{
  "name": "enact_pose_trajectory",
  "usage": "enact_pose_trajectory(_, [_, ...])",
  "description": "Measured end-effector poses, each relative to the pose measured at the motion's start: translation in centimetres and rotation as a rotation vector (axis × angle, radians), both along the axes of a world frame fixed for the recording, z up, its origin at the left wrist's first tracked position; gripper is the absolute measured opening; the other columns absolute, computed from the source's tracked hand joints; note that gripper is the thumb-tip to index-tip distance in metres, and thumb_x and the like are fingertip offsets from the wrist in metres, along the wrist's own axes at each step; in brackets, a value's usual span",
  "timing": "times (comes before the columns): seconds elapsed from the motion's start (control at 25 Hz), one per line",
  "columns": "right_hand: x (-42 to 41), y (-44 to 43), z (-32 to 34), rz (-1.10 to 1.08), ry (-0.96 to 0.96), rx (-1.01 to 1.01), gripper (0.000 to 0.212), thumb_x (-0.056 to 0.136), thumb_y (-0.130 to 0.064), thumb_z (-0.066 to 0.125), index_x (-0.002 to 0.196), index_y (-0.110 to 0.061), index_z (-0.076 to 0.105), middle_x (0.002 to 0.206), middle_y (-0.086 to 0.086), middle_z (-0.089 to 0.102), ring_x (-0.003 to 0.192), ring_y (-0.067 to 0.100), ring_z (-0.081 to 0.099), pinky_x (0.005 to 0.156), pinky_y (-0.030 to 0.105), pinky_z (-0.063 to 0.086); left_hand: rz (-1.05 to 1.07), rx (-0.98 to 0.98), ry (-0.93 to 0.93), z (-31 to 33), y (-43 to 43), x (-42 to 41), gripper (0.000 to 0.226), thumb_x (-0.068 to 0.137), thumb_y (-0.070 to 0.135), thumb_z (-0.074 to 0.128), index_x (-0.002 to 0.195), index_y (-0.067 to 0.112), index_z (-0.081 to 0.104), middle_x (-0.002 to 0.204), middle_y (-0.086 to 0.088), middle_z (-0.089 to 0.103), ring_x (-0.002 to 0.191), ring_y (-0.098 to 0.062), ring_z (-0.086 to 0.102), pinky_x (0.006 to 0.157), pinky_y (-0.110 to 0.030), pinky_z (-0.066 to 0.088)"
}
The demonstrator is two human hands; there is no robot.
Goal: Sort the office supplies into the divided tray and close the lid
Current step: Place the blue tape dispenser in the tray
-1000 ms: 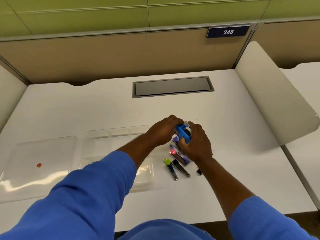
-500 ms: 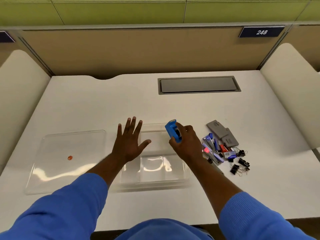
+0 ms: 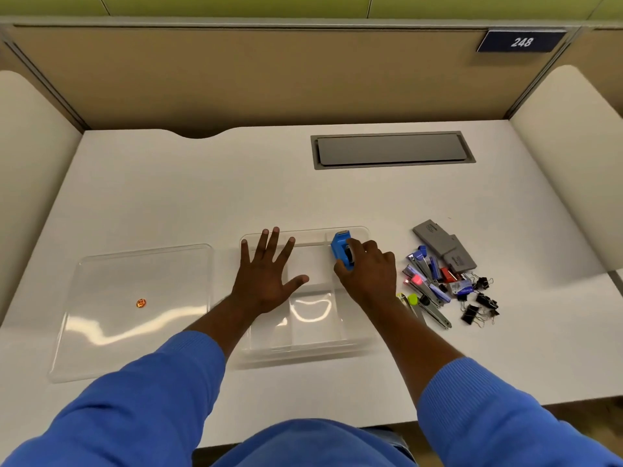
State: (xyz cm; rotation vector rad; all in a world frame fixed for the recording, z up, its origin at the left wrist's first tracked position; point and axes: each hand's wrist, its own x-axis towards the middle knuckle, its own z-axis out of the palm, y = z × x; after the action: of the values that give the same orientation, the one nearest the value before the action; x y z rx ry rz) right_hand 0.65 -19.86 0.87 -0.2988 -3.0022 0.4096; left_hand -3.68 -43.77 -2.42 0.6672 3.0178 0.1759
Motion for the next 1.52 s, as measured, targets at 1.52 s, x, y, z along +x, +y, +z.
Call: enact_pose_trajectory(1.52, [2.7, 8.2, 1.2, 0.121, -0.030, 0.012, 0.089, 0.092, -0.075, 0.023, 0.159, -0.021, 0.001, 0.167, 0.001, -0.006, 0.153, 0.018, -0.007, 0.122, 0.047, -0.010, -0.070, 0.023, 0.036, 4.0, 11.4, 0.1, 0.098, 0.080, 0.090, 0.012, 0.154, 0.032, -0.014, 0.164, -0.001, -0.017, 0.150, -0.022, -0.020, 0.116, -0.053, -0.020])
